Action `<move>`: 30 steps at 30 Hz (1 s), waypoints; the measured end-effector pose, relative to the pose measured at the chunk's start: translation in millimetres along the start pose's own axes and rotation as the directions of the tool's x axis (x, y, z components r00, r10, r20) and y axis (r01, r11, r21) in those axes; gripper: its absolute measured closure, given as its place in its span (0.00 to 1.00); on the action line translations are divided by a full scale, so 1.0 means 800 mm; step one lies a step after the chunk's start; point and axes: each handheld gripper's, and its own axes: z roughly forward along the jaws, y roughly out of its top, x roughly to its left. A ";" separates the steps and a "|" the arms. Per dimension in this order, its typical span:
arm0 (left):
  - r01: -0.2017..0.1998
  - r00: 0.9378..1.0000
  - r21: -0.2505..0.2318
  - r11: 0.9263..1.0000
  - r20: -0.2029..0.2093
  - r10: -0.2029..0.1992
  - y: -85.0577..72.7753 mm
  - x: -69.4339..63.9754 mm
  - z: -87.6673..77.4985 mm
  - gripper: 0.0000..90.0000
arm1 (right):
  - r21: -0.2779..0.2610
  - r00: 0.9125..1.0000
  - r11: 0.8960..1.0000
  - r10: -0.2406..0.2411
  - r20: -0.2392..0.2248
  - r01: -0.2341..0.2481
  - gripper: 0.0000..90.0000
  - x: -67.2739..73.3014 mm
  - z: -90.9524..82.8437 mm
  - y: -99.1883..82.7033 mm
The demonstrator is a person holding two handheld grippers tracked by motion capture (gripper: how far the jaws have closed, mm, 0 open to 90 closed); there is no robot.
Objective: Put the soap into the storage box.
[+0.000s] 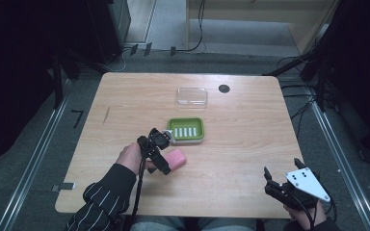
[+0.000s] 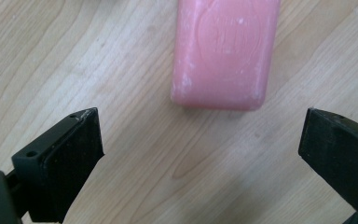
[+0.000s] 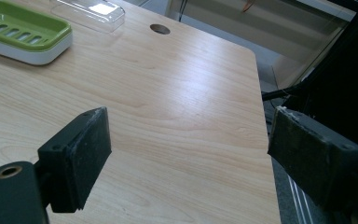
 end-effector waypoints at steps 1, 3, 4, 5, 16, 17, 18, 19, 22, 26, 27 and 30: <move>-0.011 1.000 0.004 1.000 0.002 0.011 0.002 0.000 0.000 0.00 | 0.000 1.000 1.000 0.000 0.000 0.000 0.15 0.000 0.000 0.000; -0.011 1.000 0.002 1.000 0.006 0.011 0.004 0.000 0.001 0.00 | 0.000 1.000 1.000 0.001 0.000 -0.001 0.15 0.000 0.000 0.000; -0.011 1.000 -0.003 1.000 0.007 0.011 0.006 0.000 0.003 0.00 | 0.001 1.000 1.000 0.001 0.000 -0.001 0.15 0.000 0.000 0.000; -0.013 1.000 0.002 1.000 0.006 0.013 0.008 0.000 0.003 0.00 | 0.001 1.000 1.000 0.001 0.000 -0.001 0.15 0.000 0.000 0.000; -0.036 0.999 0.005 0.999 0.005 0.036 0.031 -0.006 0.016 0.00 | 0.002 1.000 1.000 0.003 0.000 -0.003 0.15 0.000 0.000 0.000; -0.036 0.999 0.005 0.999 0.005 0.036 0.031 -0.006 0.016 0.00 | 0.002 1.000 1.000 0.003 0.000 -0.003 0.15 0.000 0.000 0.000; -0.041 0.999 -0.003 0.999 0.007 0.041 0.033 -0.009 0.019 0.00 | 0.002 1.000 1.000 0.003 0.000 -0.003 0.15 0.000 0.000 0.000; -0.041 0.999 -0.003 0.999 0.007 0.041 0.033 -0.009 0.019 0.00 | 0.002 1.000 1.000 0.002 0.000 -0.002 0.15 0.000 0.000 0.000; -0.056 0.998 0.010 0.998 0.008 0.056 0.040 -0.013 0.026 0.00 | 0.002 1.000 1.000 0.001 0.000 -0.001 0.15 0.000 0.000 0.000; -0.062 0.998 0.016 0.998 0.011 0.062 0.045 -0.015 0.032 0.00 | 0.000 1.000 1.000 0.001 0.001 -0.001 0.15 0.000 0.000 0.000; -0.064 0.998 0.018 0.998 0.013 0.064 0.046 -0.016 0.034 0.00 | 0.001 1.000 1.000 0.003 0.002 -0.003 0.15 0.000 0.000 0.000; -0.065 0.998 0.023 0.998 0.010 0.065 0.048 -0.016 0.036 0.00 | 0.003 1.000 1.000 0.004 0.002 -0.004 0.15 0.000 0.000 0.000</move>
